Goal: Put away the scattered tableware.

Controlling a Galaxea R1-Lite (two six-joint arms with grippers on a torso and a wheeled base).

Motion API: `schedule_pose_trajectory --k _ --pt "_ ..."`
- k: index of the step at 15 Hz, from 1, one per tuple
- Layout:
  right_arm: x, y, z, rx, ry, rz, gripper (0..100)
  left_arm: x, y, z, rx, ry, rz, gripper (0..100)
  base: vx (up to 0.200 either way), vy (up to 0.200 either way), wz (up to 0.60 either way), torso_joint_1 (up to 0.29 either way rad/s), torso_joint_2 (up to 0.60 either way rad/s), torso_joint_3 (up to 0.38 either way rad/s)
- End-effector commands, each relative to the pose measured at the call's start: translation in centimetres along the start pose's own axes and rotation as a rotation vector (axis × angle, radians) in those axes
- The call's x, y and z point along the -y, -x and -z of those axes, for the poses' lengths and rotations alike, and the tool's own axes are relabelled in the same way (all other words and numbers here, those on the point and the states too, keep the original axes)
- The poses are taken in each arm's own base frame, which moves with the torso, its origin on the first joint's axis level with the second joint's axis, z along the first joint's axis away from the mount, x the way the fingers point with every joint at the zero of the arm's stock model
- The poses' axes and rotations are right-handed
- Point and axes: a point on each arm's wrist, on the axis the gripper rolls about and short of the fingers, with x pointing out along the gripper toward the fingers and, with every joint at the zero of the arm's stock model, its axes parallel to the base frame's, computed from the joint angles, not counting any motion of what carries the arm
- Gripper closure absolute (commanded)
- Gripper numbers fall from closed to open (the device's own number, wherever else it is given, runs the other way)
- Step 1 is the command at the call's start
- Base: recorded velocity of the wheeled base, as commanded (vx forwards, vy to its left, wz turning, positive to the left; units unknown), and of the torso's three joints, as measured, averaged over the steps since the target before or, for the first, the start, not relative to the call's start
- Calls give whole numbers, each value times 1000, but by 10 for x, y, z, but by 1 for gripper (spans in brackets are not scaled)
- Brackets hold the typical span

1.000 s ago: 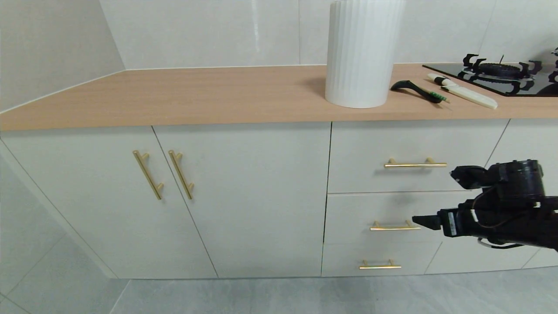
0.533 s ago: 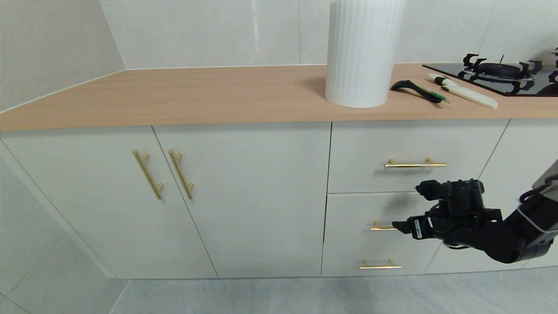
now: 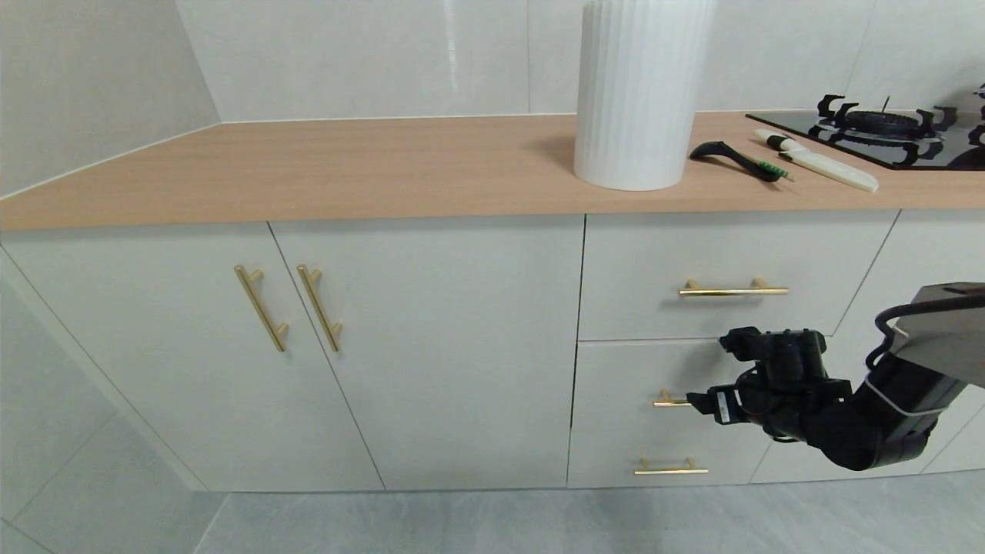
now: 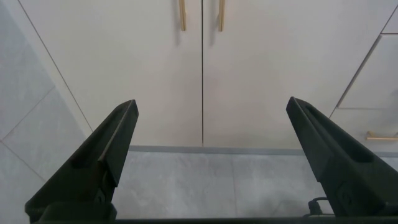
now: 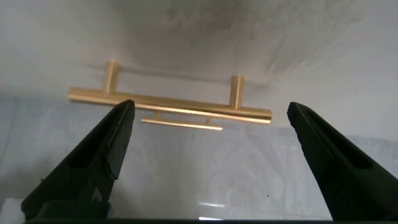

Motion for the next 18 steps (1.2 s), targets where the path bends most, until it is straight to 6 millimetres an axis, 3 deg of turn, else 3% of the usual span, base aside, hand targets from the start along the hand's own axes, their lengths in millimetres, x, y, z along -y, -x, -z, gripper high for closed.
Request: schedule_pose_trajectory --k 1,11,18 --pt "-5 -6 3 9 4 -8 0 0 0 0 0 0 -1 0 0 0 0 0 0 0" --pt "-12 -30 2 28 5 83 0 0 0 0 -1 0 -1 0 0 0 0 0 0 0" --pt "-12 -25 14 -39 8 106 0 0 0 0 -1 0 -1 0 0 0 0 0 0 0"
